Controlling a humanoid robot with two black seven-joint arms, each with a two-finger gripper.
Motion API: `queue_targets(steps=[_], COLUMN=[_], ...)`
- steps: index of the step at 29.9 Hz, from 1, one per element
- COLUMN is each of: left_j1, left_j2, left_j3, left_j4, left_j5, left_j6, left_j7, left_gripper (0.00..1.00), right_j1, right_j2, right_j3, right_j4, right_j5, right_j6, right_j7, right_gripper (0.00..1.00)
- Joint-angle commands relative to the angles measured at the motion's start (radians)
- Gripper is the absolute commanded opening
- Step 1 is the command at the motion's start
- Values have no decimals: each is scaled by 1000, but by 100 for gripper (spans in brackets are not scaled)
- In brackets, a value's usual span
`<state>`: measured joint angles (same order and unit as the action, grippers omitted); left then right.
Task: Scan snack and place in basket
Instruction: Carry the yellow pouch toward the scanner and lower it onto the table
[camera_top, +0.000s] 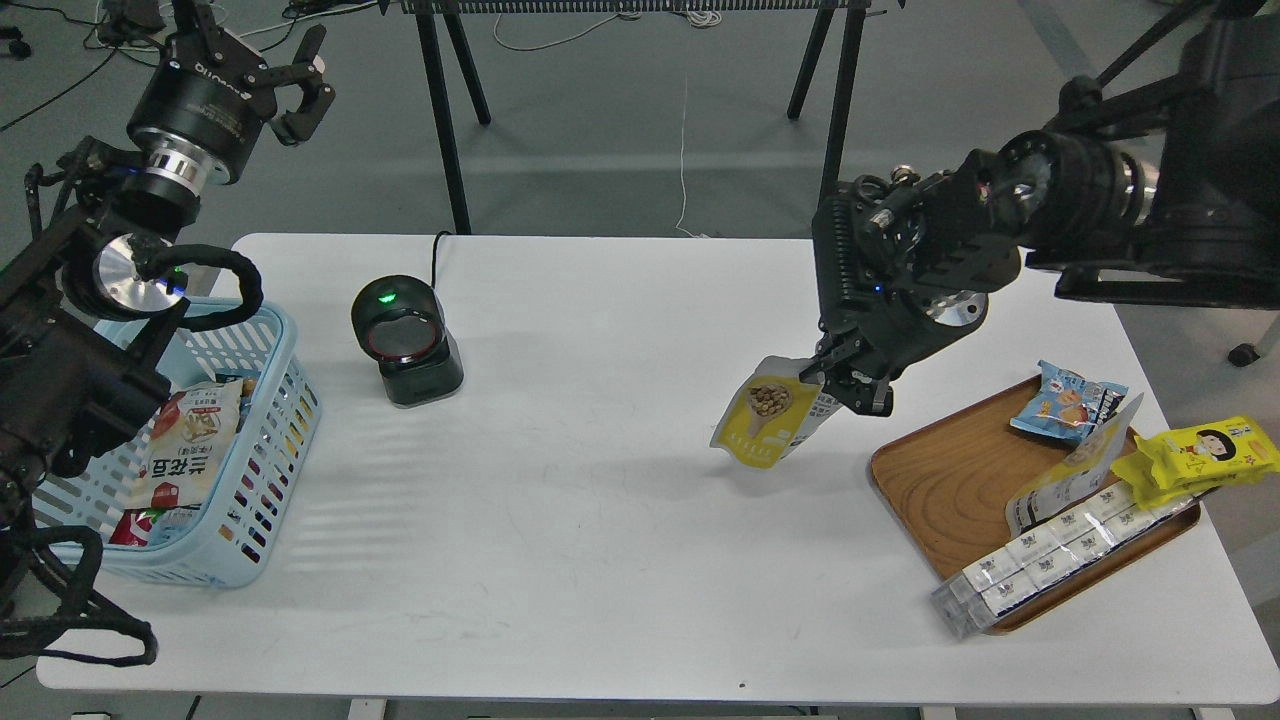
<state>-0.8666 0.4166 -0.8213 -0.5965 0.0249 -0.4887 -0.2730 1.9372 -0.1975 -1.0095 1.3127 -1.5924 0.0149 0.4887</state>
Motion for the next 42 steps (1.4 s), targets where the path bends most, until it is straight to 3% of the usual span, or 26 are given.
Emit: queue_targets(steps=[1,29,42], left_j1=[1,23,29], left_j2=[1,-1,1], left_j3=[1,1,-1], left_j4=[1,18,18], left_j5=[1,1,1], left_j6=[0,0,0], left_j7=[0,-2,-2], left_gripper=[99,99,99], right_j1=[-37,-201,-198], right_j2=[45,196,197], right_j3=[26,117,118], right_j4=[-33,-197,-204], right_j5=[28,100,100], right_j6=[2,2,2], right_j7=[0,0,0], right_gripper=[0,3,21])
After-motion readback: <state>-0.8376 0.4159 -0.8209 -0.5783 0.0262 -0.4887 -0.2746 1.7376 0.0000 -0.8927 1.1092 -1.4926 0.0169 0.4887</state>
